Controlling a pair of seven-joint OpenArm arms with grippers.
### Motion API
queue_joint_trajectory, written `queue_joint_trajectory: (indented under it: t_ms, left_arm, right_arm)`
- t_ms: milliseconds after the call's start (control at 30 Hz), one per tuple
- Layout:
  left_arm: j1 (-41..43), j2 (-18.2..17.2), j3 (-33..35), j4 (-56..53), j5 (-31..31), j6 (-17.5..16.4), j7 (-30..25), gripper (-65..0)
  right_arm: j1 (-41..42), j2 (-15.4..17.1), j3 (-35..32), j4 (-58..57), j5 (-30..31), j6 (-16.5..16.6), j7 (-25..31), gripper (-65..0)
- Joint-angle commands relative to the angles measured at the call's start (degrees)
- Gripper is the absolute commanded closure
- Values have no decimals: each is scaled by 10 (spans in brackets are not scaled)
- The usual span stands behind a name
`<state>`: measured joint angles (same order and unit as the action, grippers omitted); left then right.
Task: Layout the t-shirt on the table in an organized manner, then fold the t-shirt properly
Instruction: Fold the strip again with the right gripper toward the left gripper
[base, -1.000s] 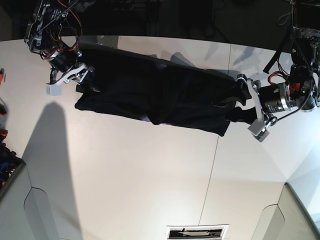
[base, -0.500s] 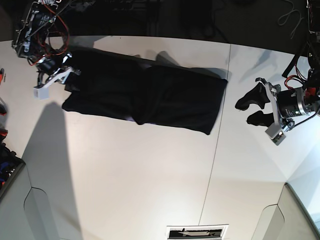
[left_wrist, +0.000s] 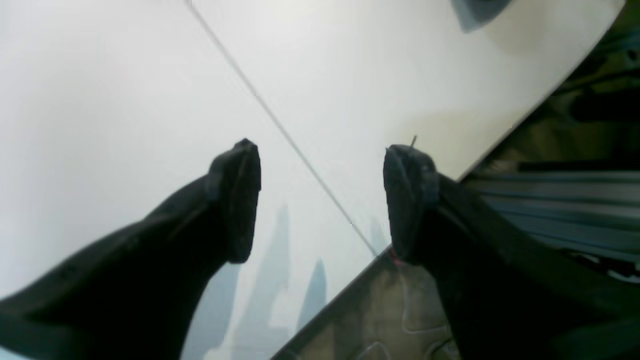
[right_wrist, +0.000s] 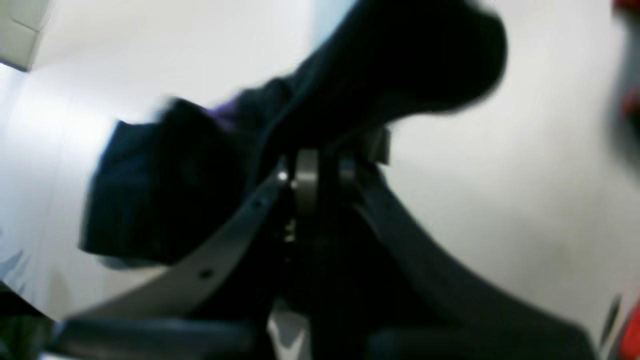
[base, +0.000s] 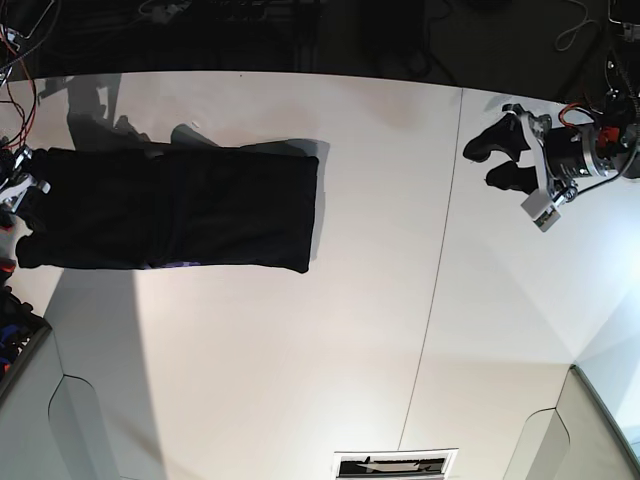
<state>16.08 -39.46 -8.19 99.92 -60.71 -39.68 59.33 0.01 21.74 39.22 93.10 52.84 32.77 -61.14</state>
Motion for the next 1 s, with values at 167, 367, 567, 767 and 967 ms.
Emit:
queue_joint_trajectory:
  t_ms: [167,367,567,767,967]
  left_arm:
    - [14,17,-6,-42,-7,-3,-20,-412]
    - [14,19,-6,-87,-8,-3,-26,-412]
    - [14,18,-6,-88,-8,-3,-25,-412]
    - [17,18,-6,-88,-8,-3,-24,-412]
    - [22,18,-6,-87,-8,-3,-25,-412]
  right_arm:
    - [19,-35,-63,106,14,5,15,0]
    - [22,-112,-202,118,-69,5,57,0]
    - [22,-157,-364,91,-175,5,76,-462]
    - [23,-159,-458,108,-185,5,113,-451]
    - [45,-159,-484,116,-224,0,112,-442]
